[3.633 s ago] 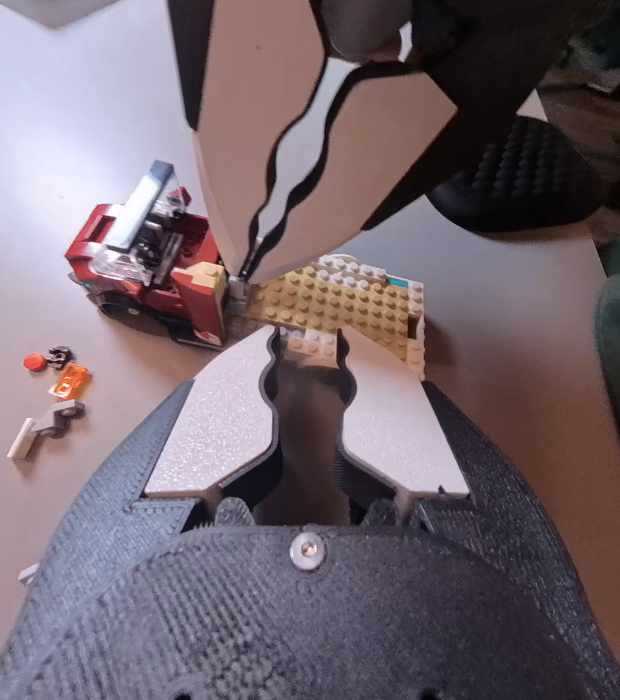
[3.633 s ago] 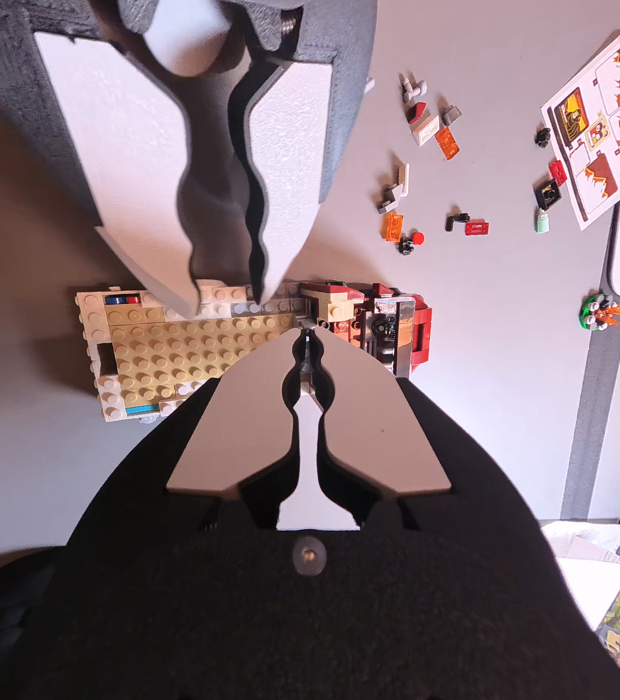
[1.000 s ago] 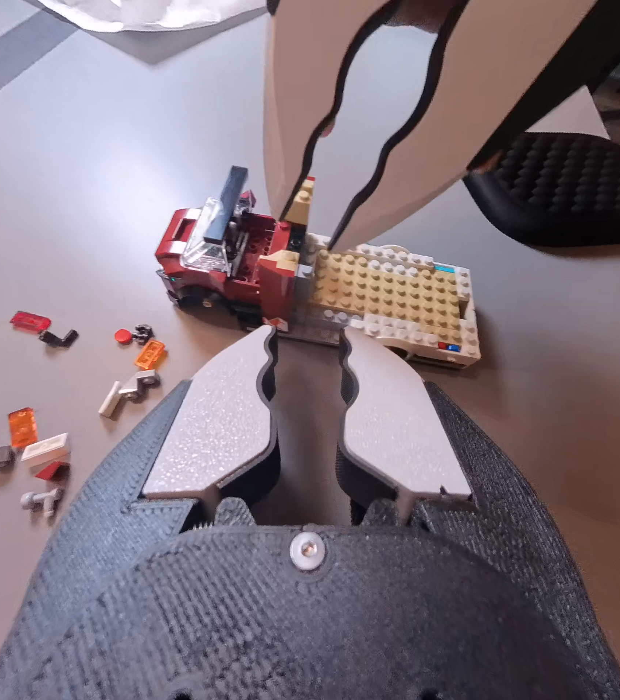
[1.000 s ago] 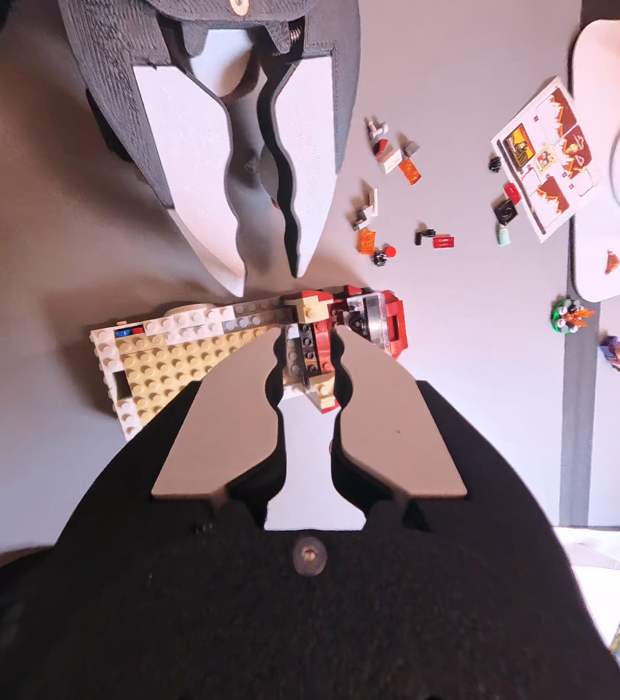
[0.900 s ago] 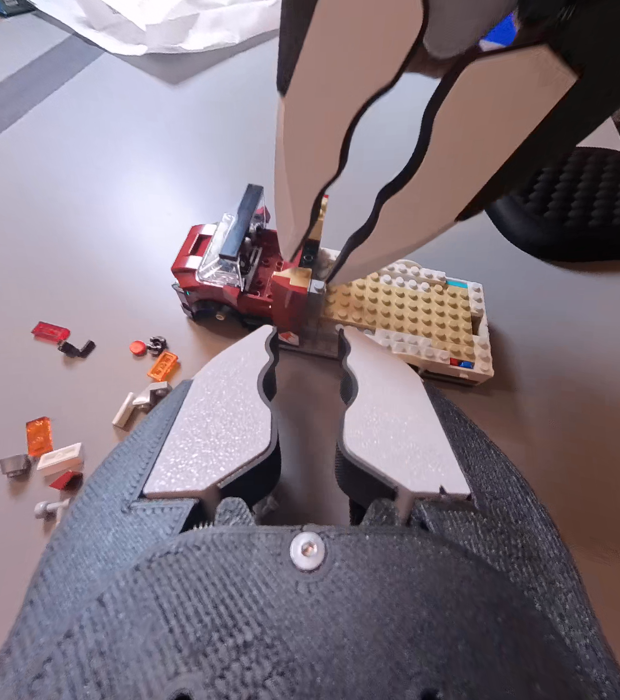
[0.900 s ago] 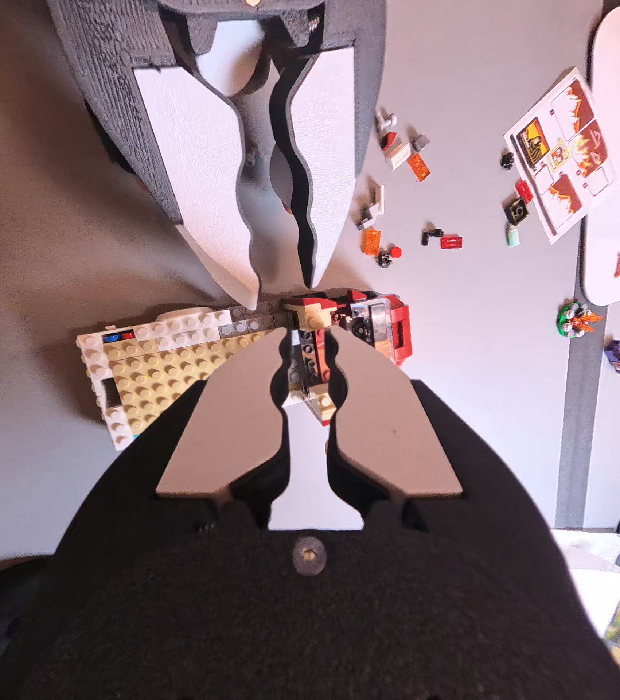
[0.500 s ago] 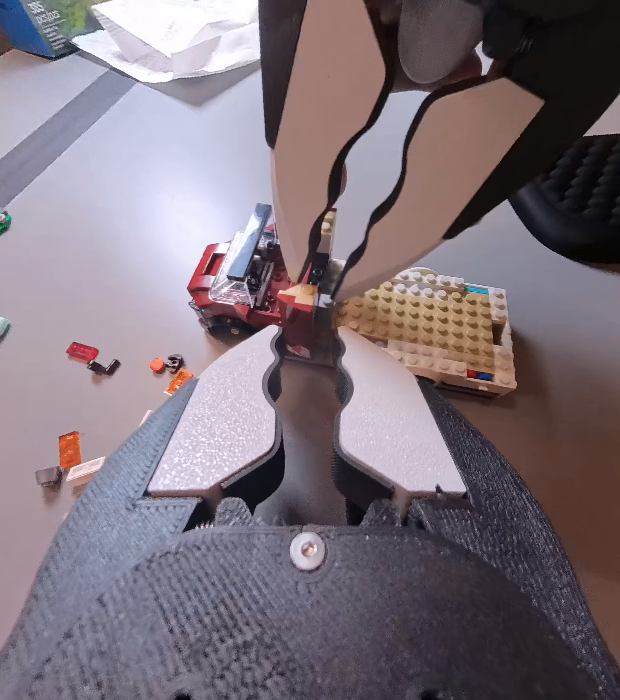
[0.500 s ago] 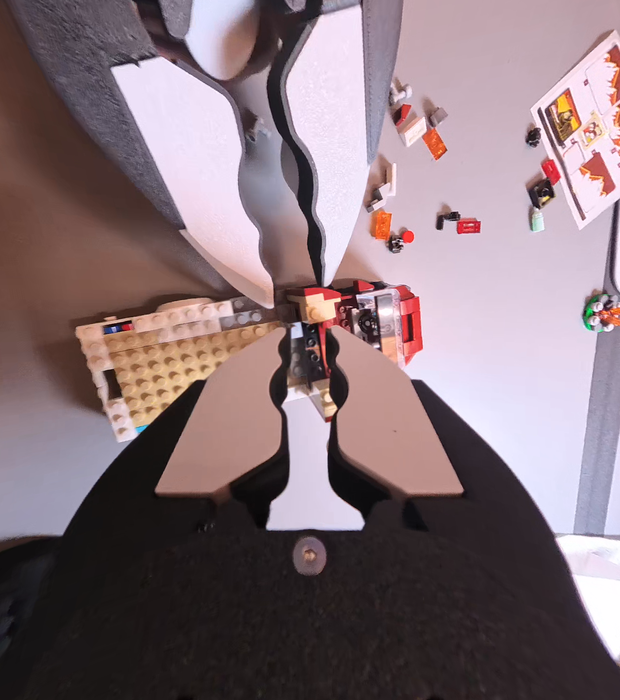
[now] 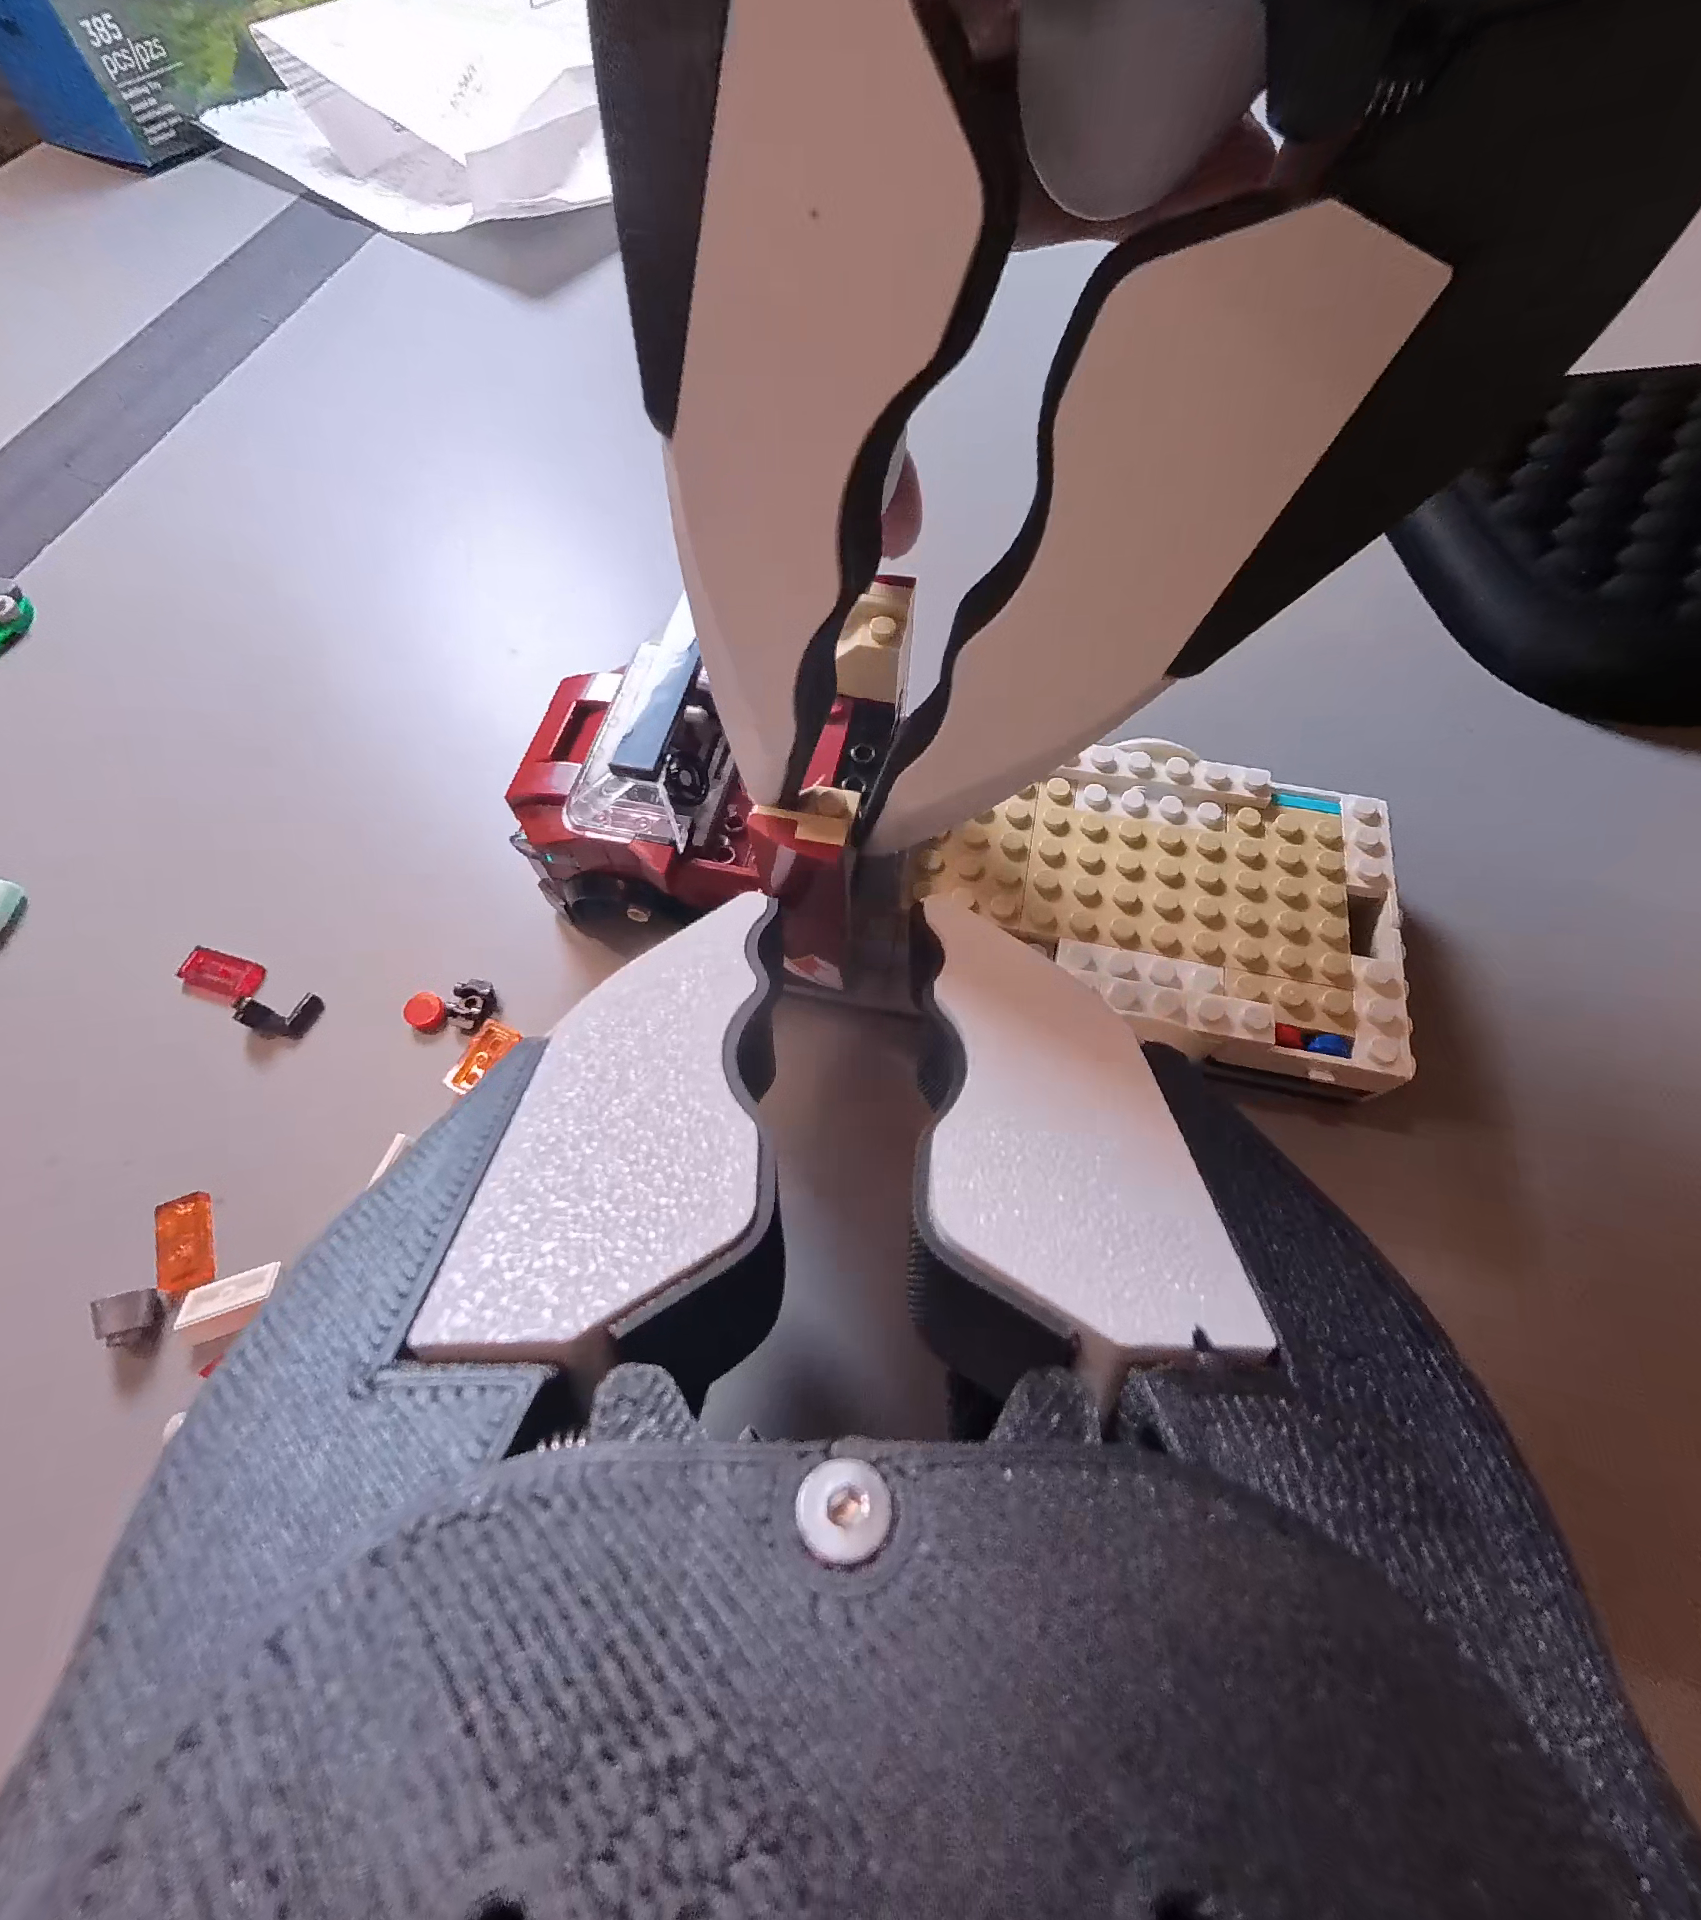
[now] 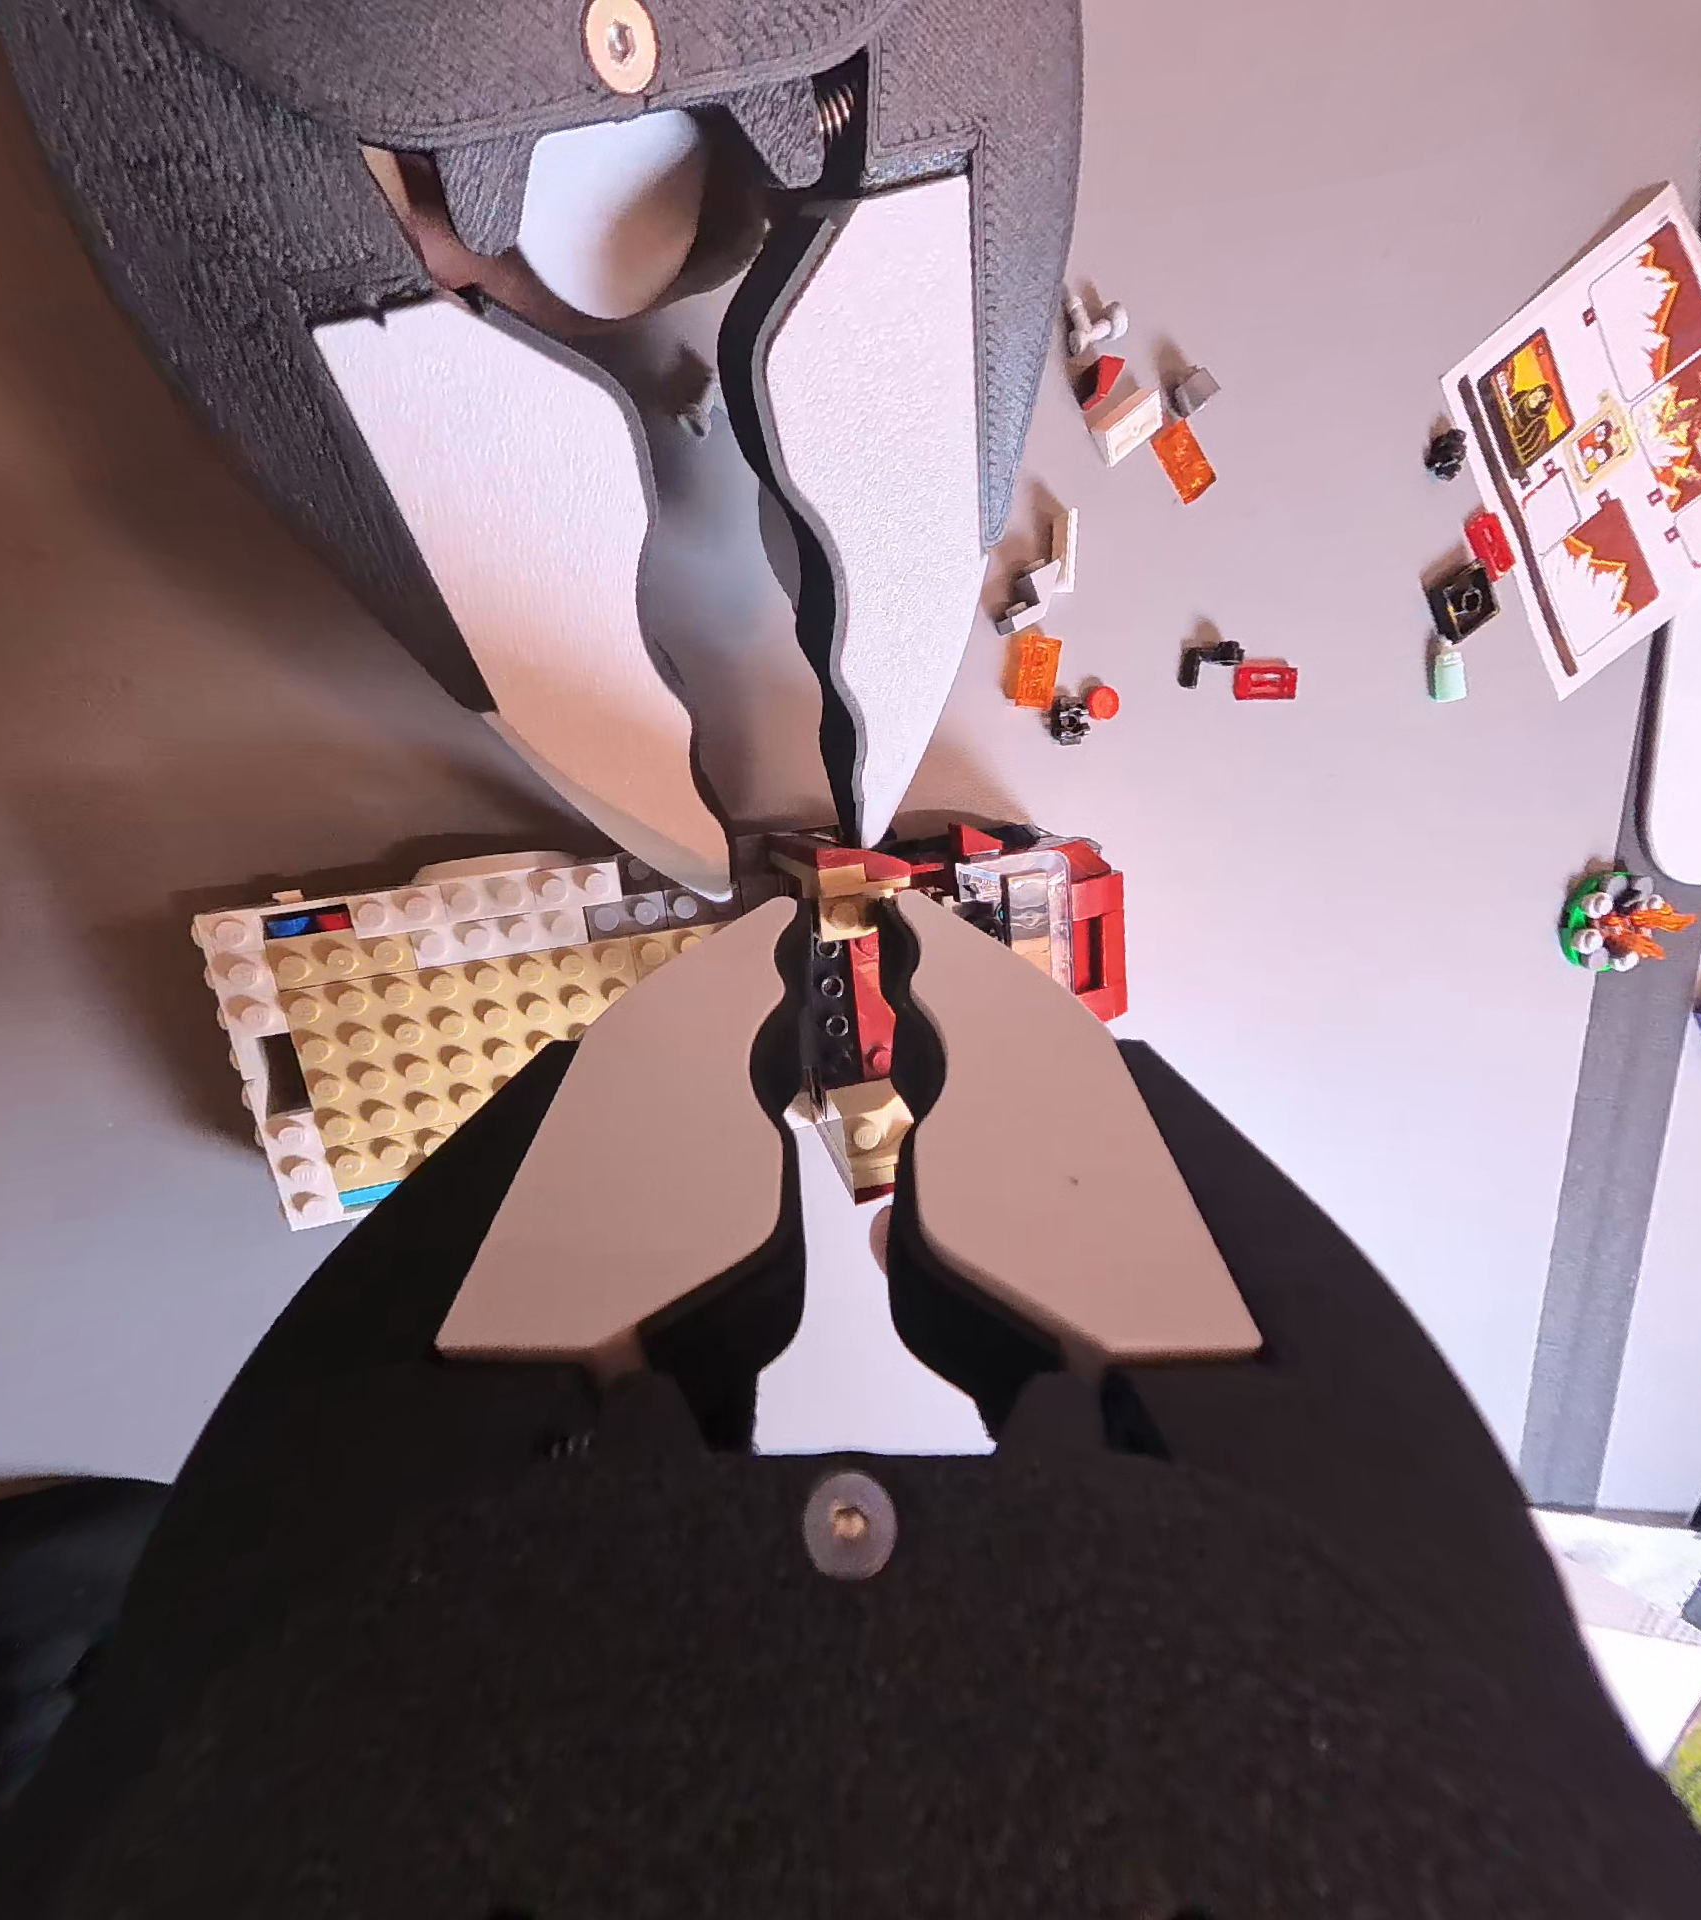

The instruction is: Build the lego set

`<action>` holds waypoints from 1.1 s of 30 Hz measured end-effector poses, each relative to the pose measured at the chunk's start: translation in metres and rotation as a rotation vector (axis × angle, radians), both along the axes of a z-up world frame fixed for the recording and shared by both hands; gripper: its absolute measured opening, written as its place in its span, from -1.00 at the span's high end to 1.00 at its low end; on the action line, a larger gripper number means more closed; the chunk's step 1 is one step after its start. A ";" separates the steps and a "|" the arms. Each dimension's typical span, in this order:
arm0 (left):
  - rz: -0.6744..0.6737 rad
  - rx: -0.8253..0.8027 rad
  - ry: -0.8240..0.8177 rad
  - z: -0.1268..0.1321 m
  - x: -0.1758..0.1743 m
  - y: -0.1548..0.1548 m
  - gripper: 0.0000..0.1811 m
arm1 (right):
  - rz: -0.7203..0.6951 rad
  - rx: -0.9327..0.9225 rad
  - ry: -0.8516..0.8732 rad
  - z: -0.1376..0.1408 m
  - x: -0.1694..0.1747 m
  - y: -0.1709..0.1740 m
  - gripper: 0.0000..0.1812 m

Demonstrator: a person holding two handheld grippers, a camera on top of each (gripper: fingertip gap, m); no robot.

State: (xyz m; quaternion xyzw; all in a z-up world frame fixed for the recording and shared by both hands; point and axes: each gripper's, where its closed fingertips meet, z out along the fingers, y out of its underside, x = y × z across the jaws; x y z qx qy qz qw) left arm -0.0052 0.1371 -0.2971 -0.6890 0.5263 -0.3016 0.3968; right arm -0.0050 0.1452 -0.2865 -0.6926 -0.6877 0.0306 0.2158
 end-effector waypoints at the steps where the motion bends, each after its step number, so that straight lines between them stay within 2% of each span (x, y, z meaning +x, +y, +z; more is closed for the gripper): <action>1: 0.002 0.003 0.003 0.000 0.000 0.000 0.75 | -0.001 -0.005 -0.001 0.000 0.000 0.000 0.87; 17: 0.035 0.055 0.046 -0.002 0.001 0.002 0.76 | -0.025 -0.023 0.038 -0.001 -0.001 0.001 0.86; 21: 0.038 0.044 0.018 -0.001 0.001 0.005 0.82 | -0.029 -0.006 0.051 0.000 0.000 0.000 0.86; 23: 0.032 0.024 0.016 -0.002 0.001 0.004 0.77 | -0.036 -0.023 0.063 0.004 0.004 -0.003 0.76; 26: 0.024 0.025 0.002 -0.003 0.000 0.003 0.80 | -0.047 -0.007 0.089 0.014 0.015 -0.007 0.69; 30: 0.017 0.004 -0.033 -0.002 -0.003 0.004 0.86 | -0.122 0.010 0.205 0.022 0.036 -0.006 0.61; 33: 0.008 0.011 -0.060 0.002 -0.002 0.004 0.89 | -0.190 -0.003 0.330 0.017 0.050 -0.006 0.55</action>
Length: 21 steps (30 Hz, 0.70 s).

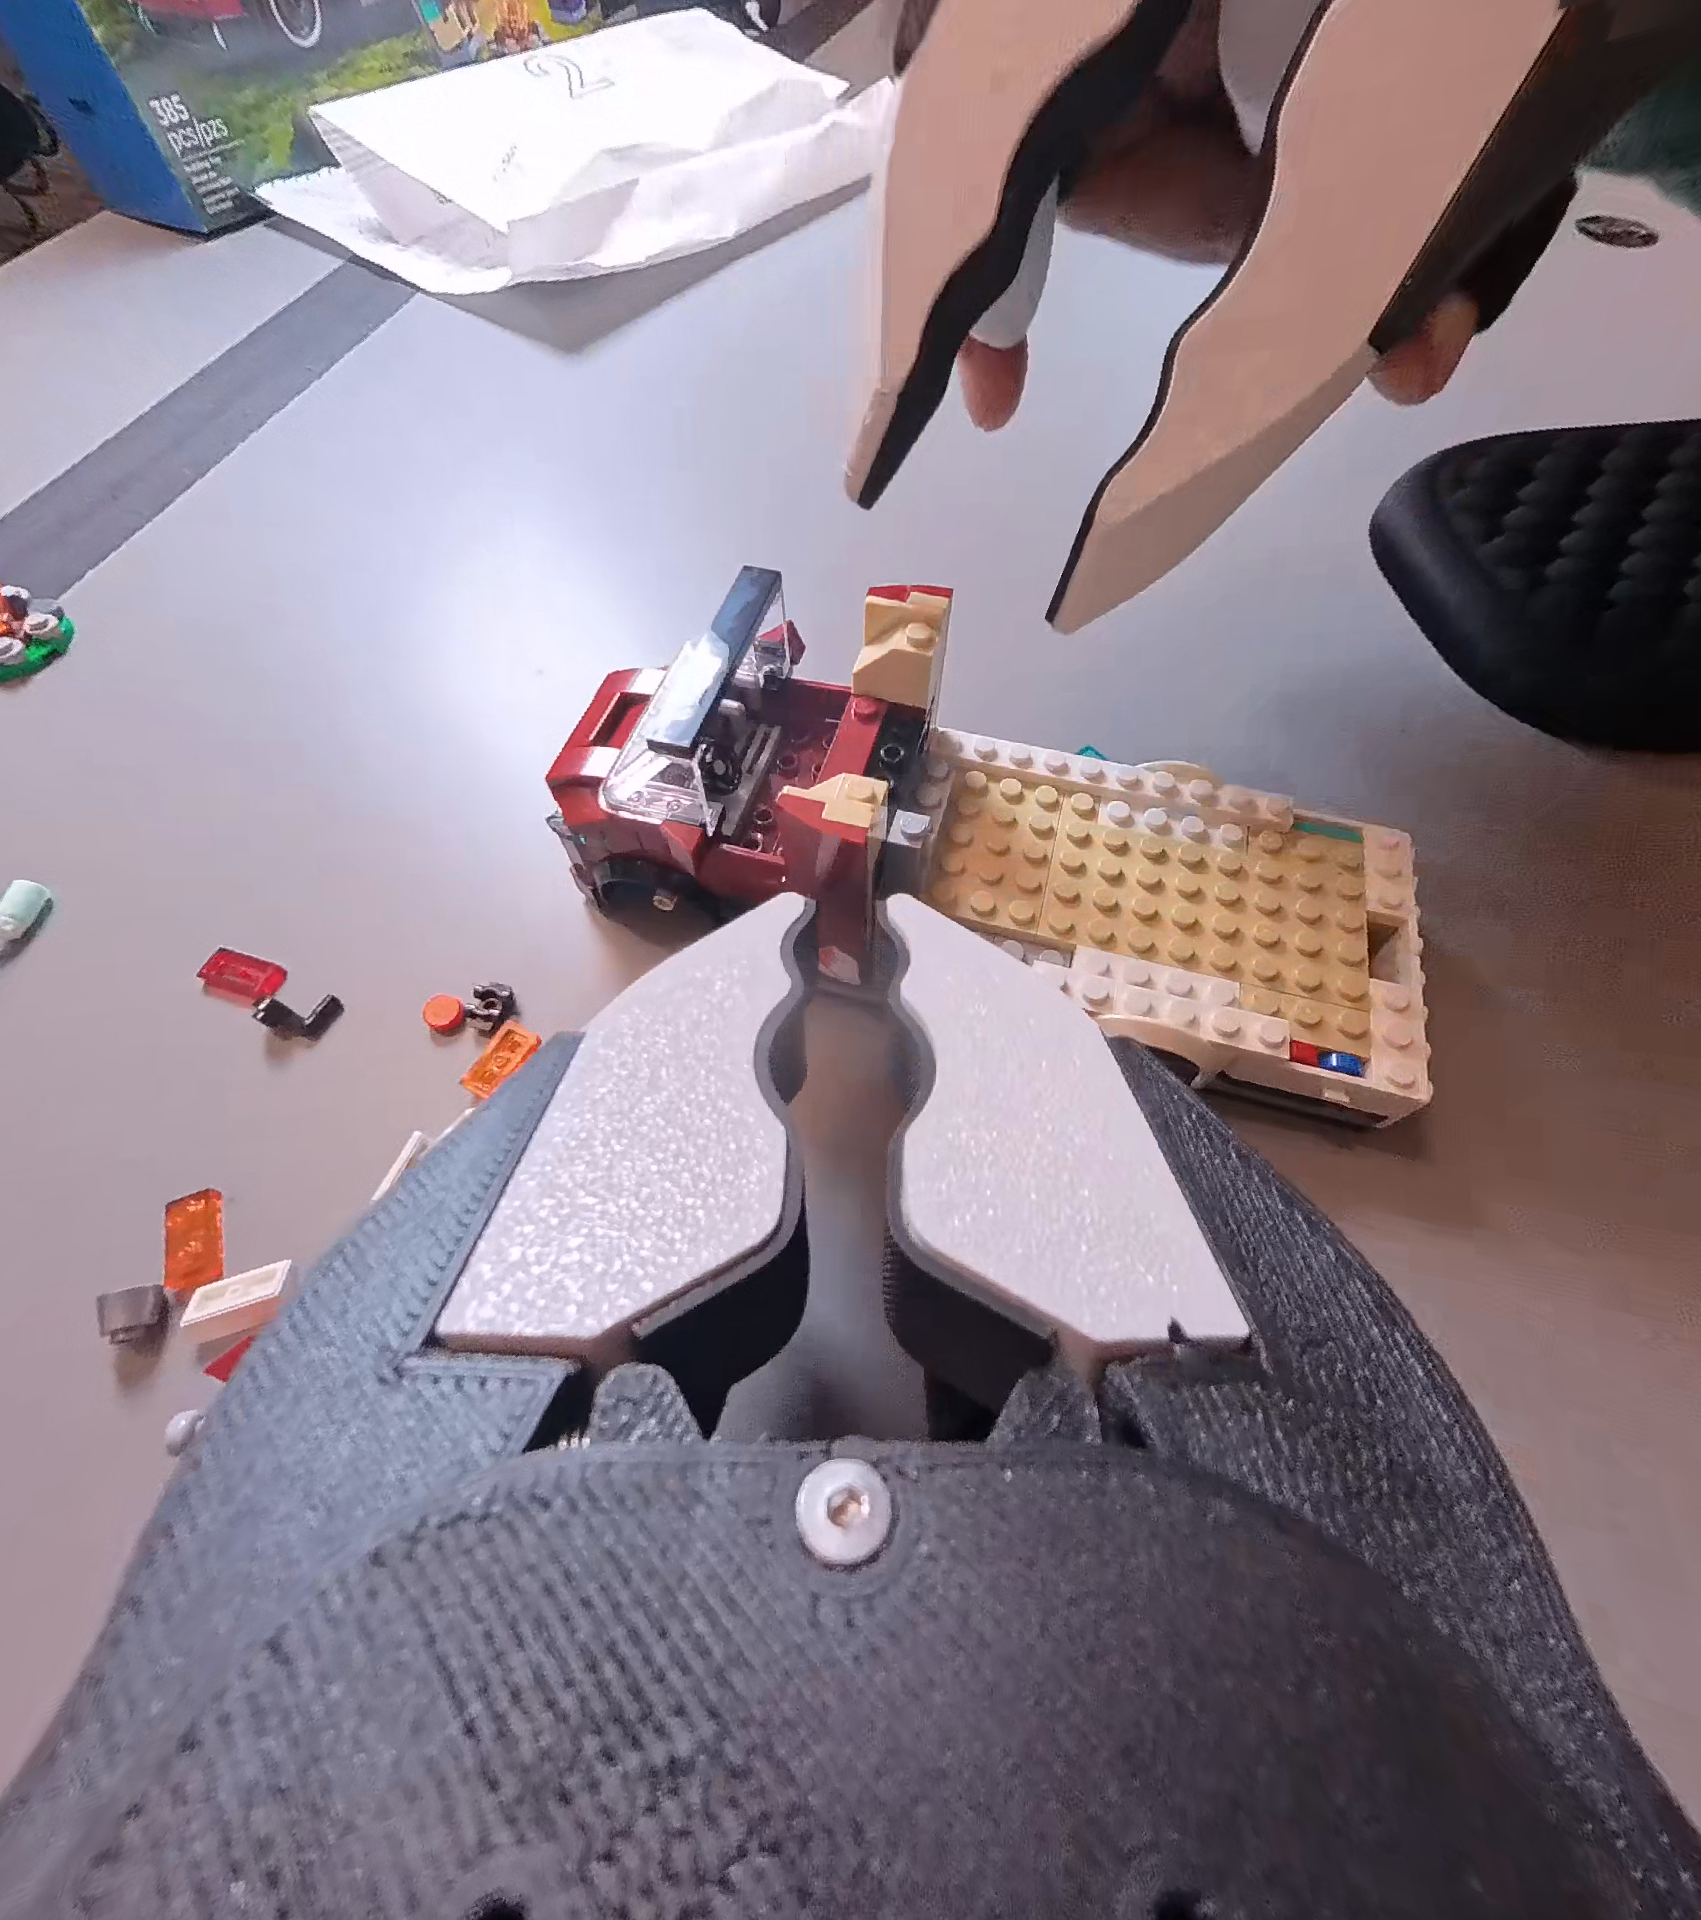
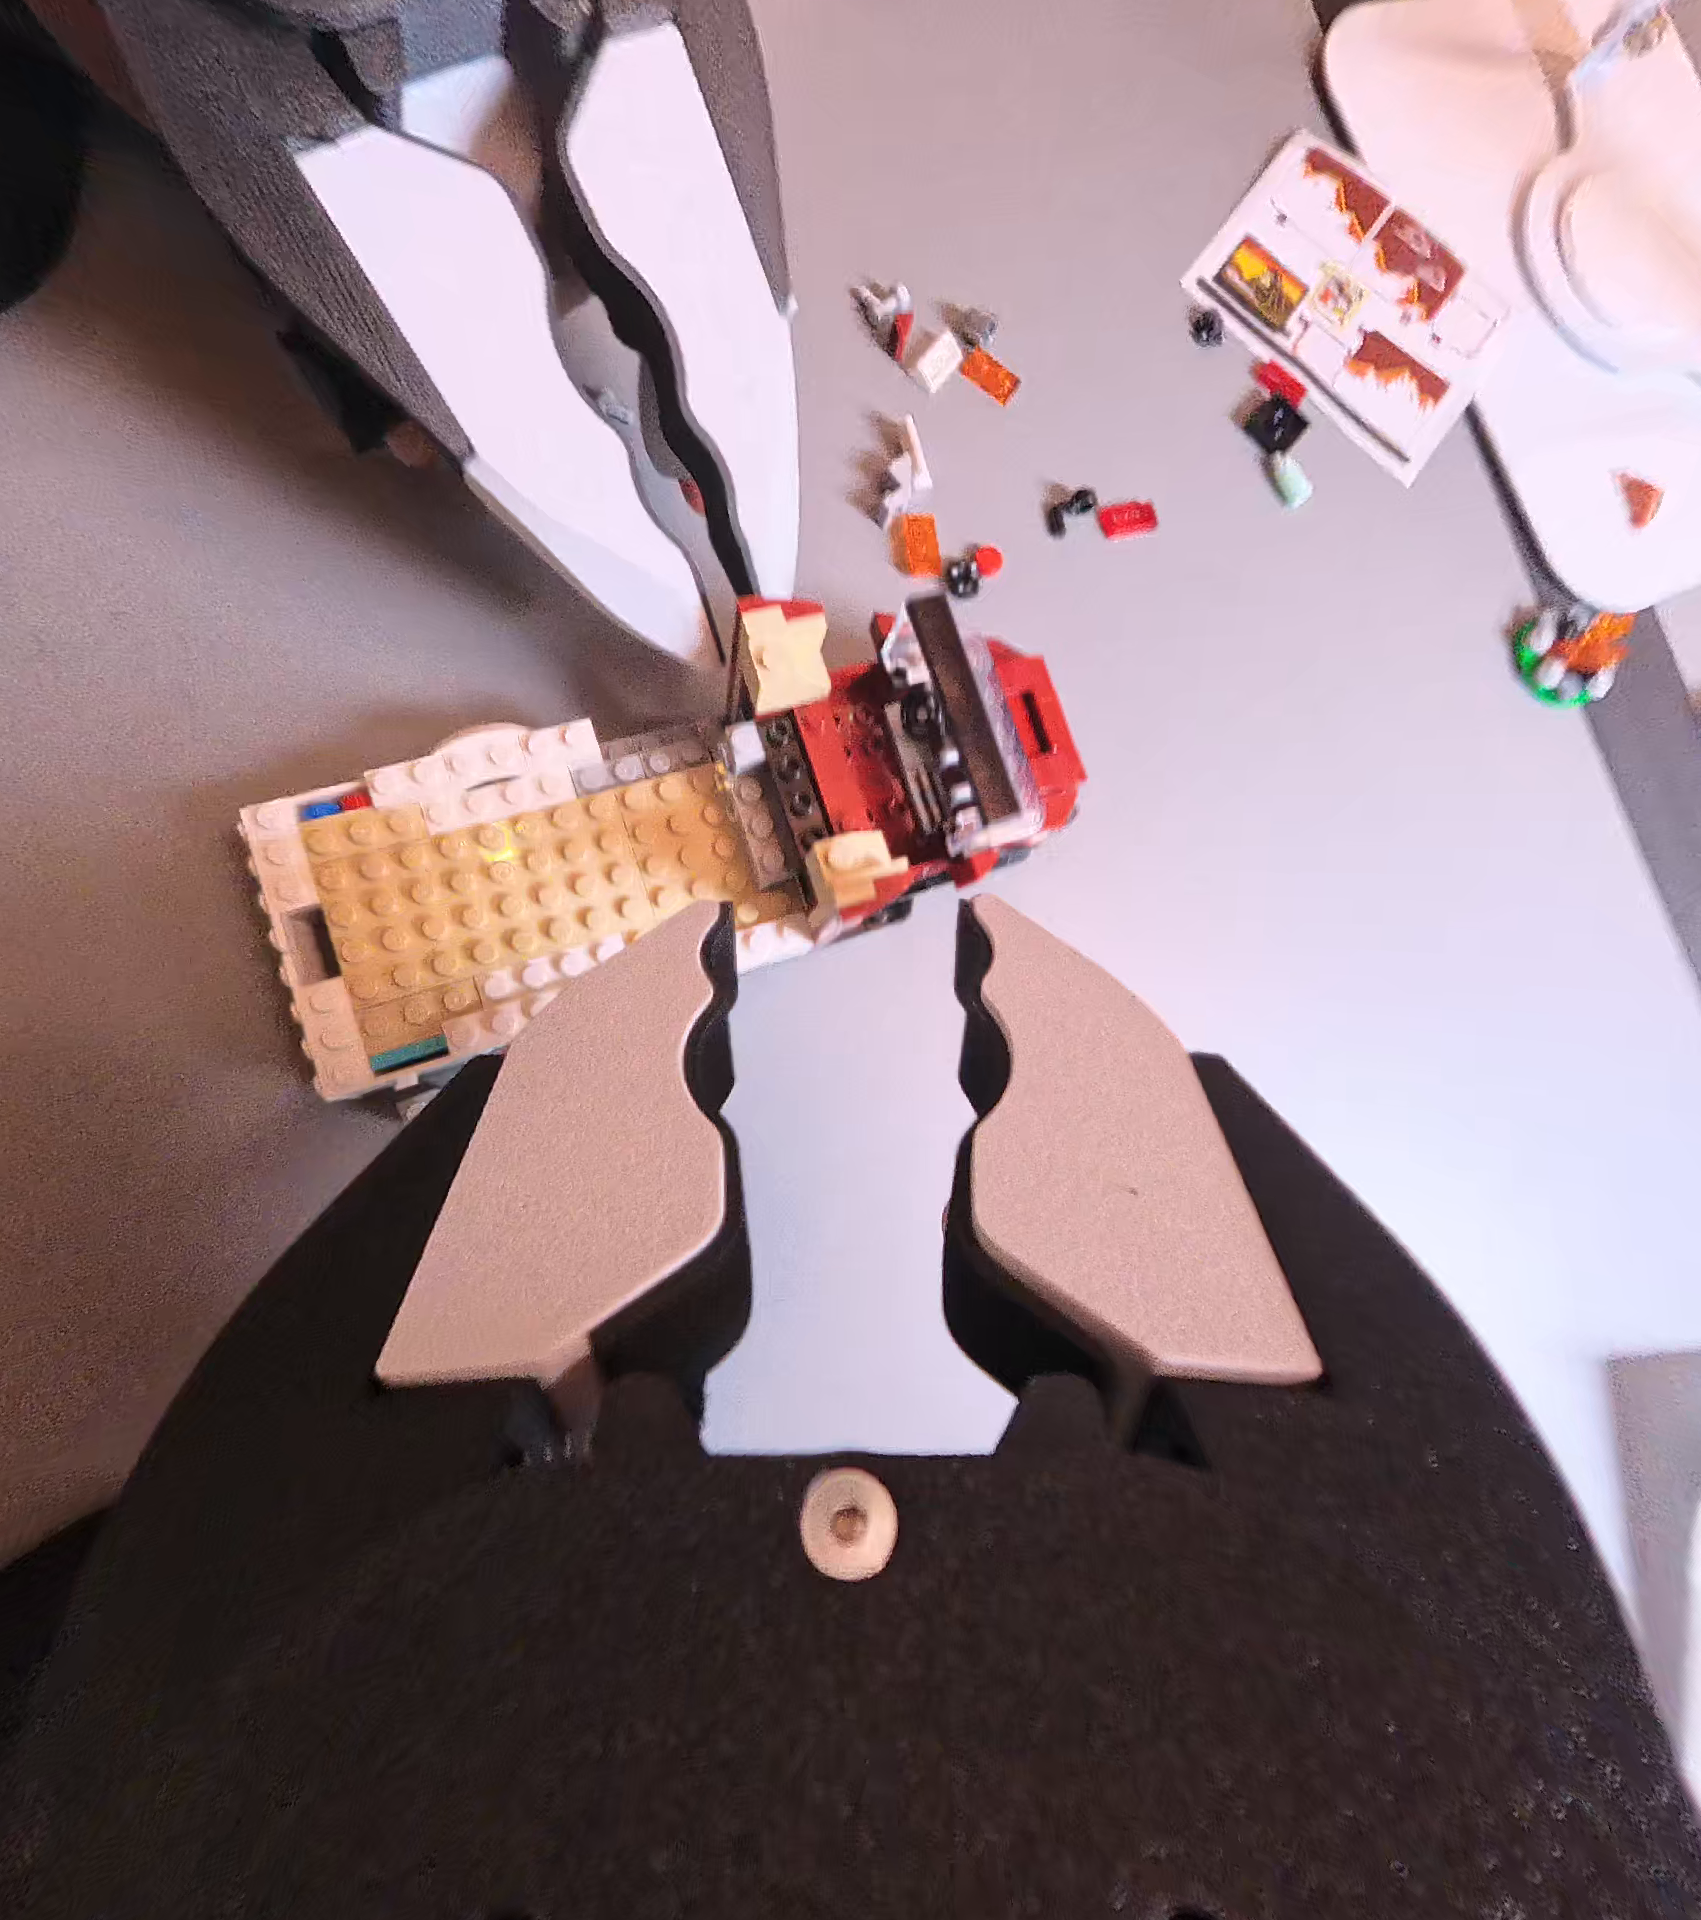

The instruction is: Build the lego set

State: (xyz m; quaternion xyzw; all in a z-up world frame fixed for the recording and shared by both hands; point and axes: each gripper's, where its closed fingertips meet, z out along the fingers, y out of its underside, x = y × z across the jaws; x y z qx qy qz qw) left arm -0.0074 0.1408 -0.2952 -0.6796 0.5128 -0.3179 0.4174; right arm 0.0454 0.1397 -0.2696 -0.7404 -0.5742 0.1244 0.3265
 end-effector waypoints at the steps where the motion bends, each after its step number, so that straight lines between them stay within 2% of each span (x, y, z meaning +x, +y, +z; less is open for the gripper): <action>1: 0.000 0.006 -0.001 0.000 0.000 0.000 0.90 | -0.019 -0.016 0.034 -0.005 0.004 0.000 0.55; 5: -0.001 0.017 0.003 -0.001 0.001 0.000 0.90 | -0.060 -0.066 0.138 -0.029 0.009 0.000 0.61; 9: 0.004 0.029 0.011 -0.001 0.003 0.001 0.92 | -0.049 -0.101 0.232 -0.031 0.001 -0.002 0.77; 16: 0.018 0.049 0.025 -0.002 0.005 0.001 0.92 | -0.090 -0.075 0.255 -0.034 0.001 0.004 0.88; 21: 0.035 0.058 0.037 -0.002 0.005 0.002 0.92 | -0.103 -0.036 0.234 -0.035 0.001 0.005 0.88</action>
